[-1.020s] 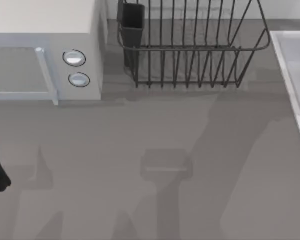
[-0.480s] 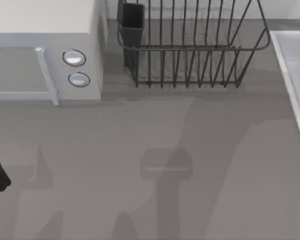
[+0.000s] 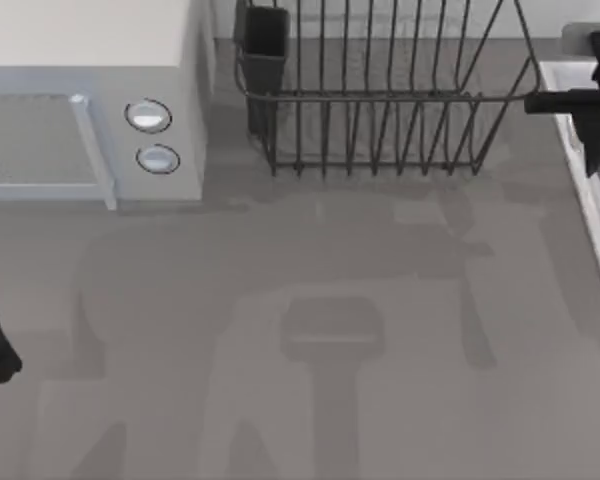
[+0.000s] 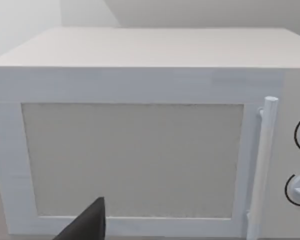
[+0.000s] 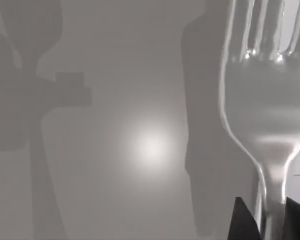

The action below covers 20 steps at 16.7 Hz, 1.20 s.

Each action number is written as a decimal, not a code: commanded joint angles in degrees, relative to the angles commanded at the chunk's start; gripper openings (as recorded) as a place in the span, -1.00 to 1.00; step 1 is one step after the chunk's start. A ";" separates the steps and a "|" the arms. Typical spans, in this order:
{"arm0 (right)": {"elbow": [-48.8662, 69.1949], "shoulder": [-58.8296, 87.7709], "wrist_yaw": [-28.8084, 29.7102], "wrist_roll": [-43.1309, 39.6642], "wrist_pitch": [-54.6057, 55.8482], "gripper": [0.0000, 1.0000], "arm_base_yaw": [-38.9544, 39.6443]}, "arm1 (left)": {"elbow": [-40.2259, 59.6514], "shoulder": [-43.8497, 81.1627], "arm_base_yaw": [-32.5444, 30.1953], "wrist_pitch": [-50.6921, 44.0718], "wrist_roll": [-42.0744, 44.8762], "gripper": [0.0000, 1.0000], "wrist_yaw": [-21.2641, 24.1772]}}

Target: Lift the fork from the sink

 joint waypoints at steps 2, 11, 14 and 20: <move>-2.95 -4.28 0.07 7.37 -1.76 -1.00 7.59 | 0.00 0.00 0.00 0.00 0.00 1.00 0.00; -7.70 -11.03 0.40 16.96 -4.11 -1.00 16.53 | 0.00 0.00 0.00 0.00 0.00 1.00 0.00; -9.96 -10.72 0.37 16.95 -1.91 -1.00 16.59 | 0.00 0.00 0.00 0.00 0.00 1.00 0.00; -24.07 -8.88 0.24 16.96 14.97 -1.00 16.99 | 0.00 0.00 0.00 0.00 0.00 1.00 0.00</move>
